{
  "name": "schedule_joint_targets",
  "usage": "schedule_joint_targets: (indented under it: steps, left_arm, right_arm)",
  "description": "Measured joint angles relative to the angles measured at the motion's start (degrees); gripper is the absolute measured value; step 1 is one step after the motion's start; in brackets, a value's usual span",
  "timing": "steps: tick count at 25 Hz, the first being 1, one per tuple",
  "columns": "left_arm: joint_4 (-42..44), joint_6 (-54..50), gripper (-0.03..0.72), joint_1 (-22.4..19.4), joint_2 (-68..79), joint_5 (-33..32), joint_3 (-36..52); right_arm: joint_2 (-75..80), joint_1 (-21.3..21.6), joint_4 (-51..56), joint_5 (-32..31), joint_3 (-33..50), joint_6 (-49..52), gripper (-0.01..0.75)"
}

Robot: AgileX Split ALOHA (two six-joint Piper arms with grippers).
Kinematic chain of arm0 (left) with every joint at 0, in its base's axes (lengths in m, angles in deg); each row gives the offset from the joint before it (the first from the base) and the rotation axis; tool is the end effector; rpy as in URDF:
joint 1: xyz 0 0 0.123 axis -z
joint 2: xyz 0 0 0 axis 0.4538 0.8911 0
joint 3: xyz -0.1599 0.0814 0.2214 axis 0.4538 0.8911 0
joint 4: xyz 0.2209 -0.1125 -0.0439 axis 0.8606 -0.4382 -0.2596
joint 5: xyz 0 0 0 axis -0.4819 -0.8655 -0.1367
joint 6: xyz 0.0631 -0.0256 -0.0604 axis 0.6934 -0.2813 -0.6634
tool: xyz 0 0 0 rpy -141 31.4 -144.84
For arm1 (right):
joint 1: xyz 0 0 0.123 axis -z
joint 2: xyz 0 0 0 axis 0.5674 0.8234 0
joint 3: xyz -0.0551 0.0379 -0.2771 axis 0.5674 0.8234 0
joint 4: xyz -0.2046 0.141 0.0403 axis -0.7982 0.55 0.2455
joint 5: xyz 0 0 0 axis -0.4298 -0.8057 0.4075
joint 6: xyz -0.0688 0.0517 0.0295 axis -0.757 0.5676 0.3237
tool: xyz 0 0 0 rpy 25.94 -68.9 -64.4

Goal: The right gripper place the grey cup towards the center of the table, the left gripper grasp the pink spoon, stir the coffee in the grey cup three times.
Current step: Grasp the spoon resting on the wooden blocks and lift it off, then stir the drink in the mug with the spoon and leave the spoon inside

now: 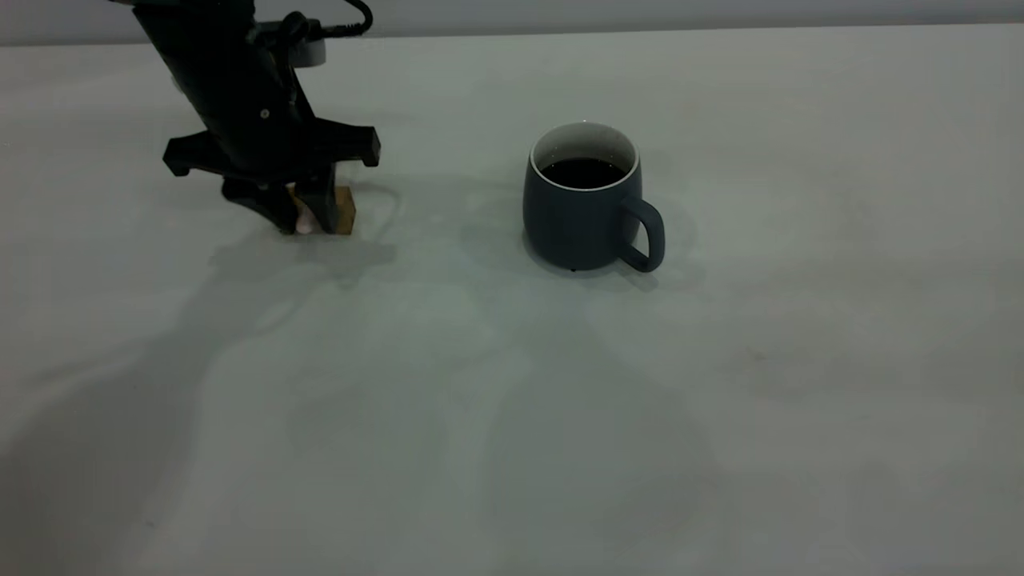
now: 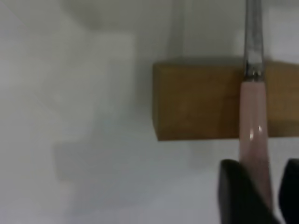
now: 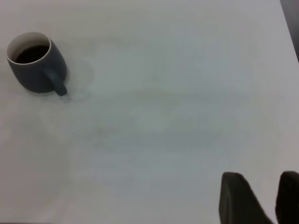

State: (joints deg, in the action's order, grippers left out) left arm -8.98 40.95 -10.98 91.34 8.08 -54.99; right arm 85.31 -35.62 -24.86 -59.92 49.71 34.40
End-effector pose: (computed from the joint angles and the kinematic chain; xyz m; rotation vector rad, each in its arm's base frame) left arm 0.4132 -0.1190 0.0293 -0.0048 2.8068 -0.1427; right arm -0.0023 0.0000 0.2628 -0.0330 2.1695 0.0036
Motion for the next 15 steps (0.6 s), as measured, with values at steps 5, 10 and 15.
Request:
schedule_joint_targets:
  steps: [5,10,15]
  left_arm:
    - [0.0,-2.2,0.166,0.0,0.2,-5.6,-3.7]
    - [-4.1,-7.5,0.166,0.0,0.4,-25.2,-17.6]
    - [-20.1,-22.8,0.166,0.0,0.3,-44.5,-29.9]
  right_arm:
    - [0.0,0.0,0.0,0.0,0.0,0.0,0.238]
    - [0.0,0.0,0.0,0.0,0.0,0.0,0.238]
    - [0.0,0.0,0.0,0.0,0.0,0.0,0.238]
